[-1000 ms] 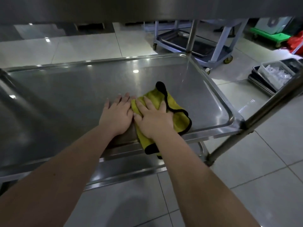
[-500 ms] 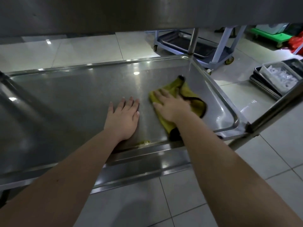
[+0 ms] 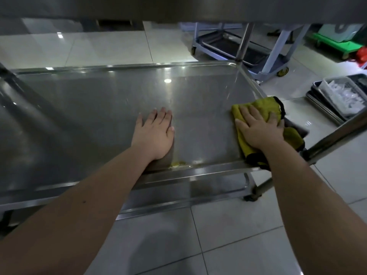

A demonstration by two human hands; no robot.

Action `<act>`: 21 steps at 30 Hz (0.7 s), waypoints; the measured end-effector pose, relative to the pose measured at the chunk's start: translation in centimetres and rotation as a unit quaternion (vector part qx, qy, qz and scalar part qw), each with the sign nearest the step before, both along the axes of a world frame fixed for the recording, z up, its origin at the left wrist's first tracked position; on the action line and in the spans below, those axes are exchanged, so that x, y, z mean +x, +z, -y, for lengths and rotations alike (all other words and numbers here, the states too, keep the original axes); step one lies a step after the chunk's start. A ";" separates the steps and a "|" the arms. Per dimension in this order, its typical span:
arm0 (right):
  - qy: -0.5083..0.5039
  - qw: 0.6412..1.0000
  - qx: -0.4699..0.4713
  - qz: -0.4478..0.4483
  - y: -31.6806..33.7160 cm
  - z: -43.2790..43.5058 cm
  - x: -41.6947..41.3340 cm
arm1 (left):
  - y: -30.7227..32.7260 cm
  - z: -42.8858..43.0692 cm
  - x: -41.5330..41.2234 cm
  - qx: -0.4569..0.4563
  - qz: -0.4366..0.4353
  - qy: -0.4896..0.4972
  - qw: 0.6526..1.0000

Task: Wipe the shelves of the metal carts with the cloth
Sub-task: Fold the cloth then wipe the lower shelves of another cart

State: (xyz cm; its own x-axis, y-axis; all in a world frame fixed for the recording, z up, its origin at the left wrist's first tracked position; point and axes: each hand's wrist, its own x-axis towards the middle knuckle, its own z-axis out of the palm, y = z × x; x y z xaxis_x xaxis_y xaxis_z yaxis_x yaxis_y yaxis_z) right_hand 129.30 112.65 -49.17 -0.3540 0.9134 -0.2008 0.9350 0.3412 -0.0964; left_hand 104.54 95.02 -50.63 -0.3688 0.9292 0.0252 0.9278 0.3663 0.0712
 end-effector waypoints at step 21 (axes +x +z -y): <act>0.115 0.993 0.003 -0.030 1.1 15.5 -11.8 | 3.4 9.8 -9.1 0.025 -0.004 0.020 0.999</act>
